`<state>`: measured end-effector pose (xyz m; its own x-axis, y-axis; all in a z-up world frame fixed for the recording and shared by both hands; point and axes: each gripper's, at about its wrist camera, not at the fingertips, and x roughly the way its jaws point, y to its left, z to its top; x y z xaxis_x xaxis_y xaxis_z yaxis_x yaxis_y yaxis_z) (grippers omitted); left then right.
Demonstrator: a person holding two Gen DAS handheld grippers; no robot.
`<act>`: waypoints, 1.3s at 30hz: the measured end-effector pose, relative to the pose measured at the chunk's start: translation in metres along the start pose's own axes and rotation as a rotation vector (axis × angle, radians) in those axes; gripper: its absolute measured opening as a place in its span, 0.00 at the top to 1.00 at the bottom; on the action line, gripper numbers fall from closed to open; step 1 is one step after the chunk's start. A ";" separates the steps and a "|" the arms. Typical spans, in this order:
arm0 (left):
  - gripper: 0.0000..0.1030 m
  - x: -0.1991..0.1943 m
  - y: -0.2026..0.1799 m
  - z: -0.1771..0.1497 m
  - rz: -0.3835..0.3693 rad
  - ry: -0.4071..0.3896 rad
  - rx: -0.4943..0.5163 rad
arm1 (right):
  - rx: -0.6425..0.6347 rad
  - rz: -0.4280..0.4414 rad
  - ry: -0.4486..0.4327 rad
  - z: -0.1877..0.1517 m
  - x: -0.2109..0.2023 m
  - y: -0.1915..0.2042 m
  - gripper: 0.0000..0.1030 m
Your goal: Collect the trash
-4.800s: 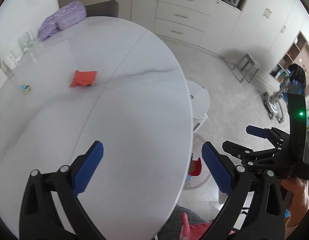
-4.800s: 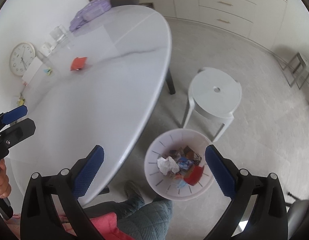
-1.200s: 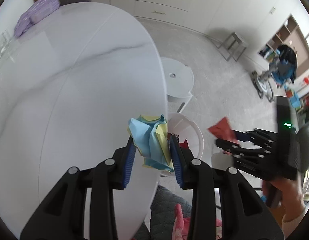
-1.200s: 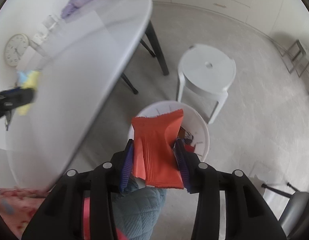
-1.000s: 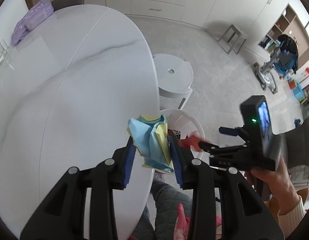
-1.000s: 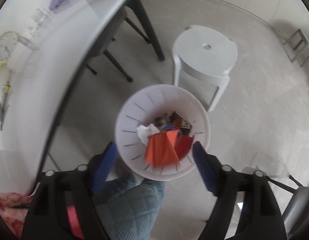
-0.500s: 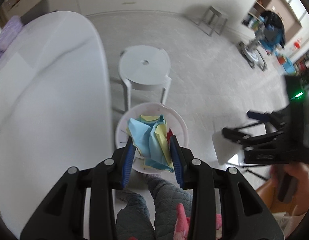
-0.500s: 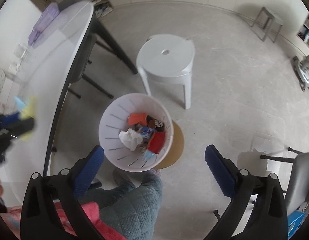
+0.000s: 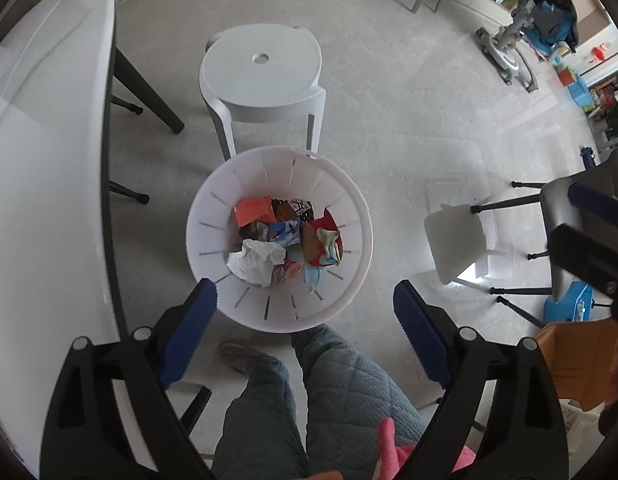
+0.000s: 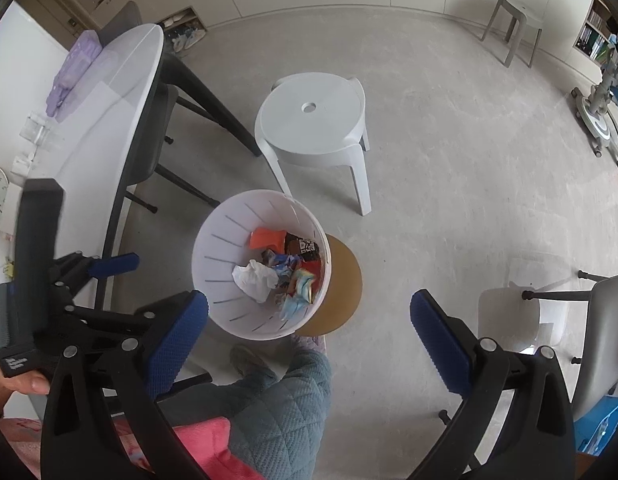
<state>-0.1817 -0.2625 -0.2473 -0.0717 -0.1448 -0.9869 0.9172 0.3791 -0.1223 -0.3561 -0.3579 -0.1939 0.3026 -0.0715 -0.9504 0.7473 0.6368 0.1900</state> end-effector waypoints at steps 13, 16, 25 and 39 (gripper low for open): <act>0.08 -0.144 0.086 -0.024 0.135 -0.323 -0.231 | -0.185 0.069 -0.063 0.049 -0.011 0.092 0.03; 0.08 -0.179 0.124 -0.051 0.212 -0.380 -0.344 | -0.300 0.124 -0.083 0.064 -0.013 0.147 0.03; 0.08 -0.223 0.192 -0.139 0.350 -0.444 -0.618 | -0.595 0.219 -0.100 0.064 -0.018 0.291 0.03; 0.08 -0.283 0.233 -0.189 0.481 -0.560 -0.813 | -0.809 0.255 -0.173 0.038 -0.060 0.376 0.02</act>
<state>-0.0216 0.0397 -0.0165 0.6010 -0.1370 -0.7874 0.2551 0.9666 0.0265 -0.0710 -0.1433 -0.0561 0.5390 0.0740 -0.8390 0.0136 0.9952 0.0966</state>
